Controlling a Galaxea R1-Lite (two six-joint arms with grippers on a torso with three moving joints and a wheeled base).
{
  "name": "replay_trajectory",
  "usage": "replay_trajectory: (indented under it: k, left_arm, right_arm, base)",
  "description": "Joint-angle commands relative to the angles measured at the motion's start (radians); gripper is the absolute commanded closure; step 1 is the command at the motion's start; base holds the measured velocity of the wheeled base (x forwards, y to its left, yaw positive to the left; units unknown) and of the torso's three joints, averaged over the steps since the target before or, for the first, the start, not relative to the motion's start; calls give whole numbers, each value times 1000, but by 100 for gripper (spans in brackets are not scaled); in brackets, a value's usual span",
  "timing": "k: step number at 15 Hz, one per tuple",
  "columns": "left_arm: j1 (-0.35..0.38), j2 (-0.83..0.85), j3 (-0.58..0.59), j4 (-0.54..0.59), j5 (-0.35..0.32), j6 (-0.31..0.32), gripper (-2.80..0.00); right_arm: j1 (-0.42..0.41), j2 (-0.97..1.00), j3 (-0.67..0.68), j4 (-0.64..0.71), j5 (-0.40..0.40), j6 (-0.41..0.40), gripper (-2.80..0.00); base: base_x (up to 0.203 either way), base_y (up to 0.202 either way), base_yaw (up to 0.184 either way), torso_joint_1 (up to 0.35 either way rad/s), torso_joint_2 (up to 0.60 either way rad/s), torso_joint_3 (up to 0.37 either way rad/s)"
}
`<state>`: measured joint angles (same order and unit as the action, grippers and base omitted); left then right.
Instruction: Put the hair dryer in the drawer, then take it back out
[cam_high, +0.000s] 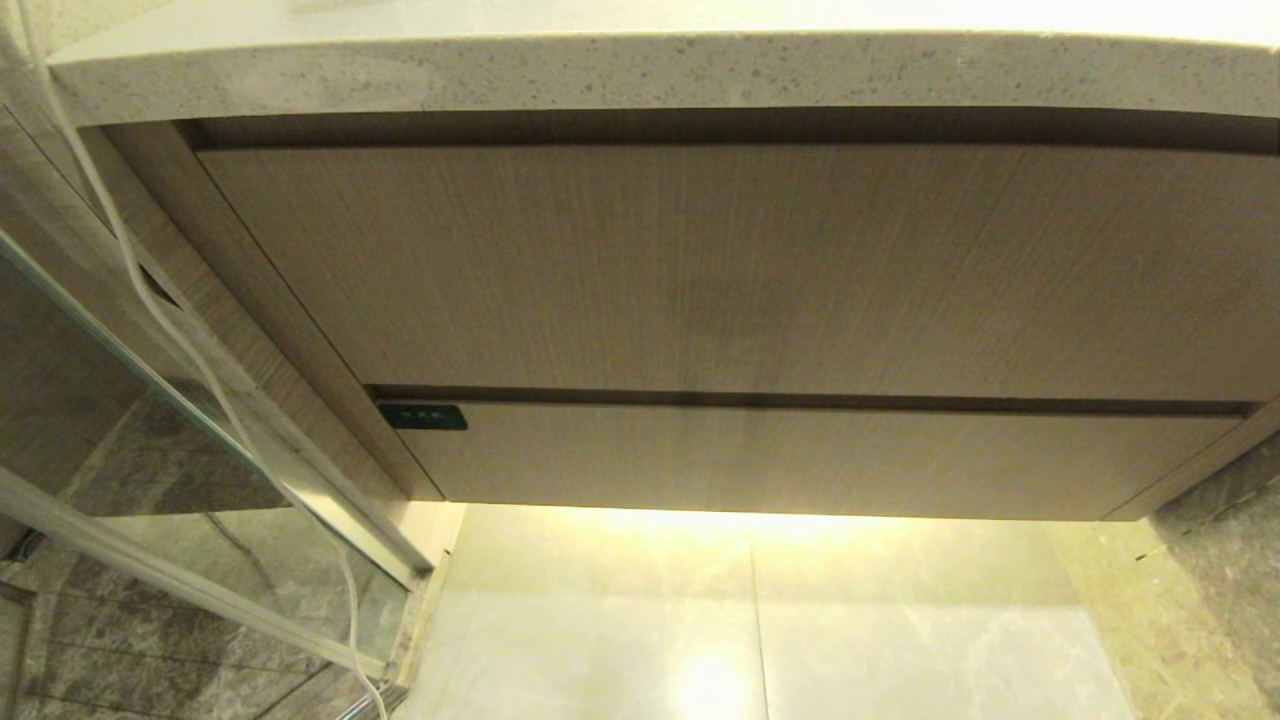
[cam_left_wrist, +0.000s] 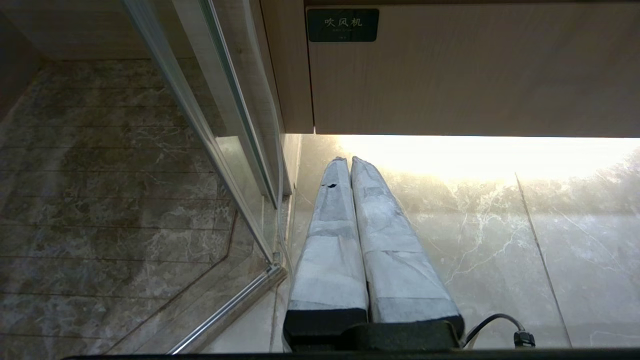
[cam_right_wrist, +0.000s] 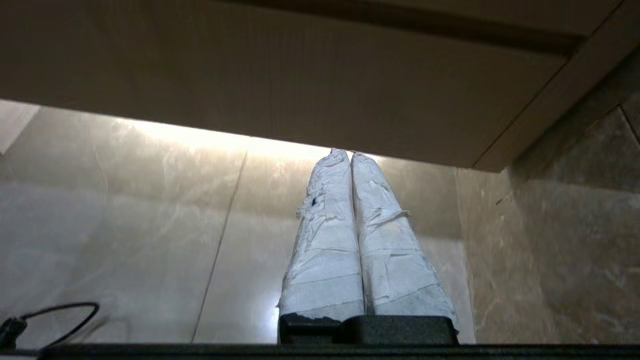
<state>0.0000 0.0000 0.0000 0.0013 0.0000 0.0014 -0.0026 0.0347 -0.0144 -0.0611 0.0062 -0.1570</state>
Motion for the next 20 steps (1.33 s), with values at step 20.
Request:
replay_trajectory:
  k: [20]
  left_arm:
    - [0, 0, 0, 0, 0, 0, 0]
  right_arm:
    - [3, -35, 16, 60, -20, 172, 0]
  base:
    - [0, 0, 0, 0, 0, 0]
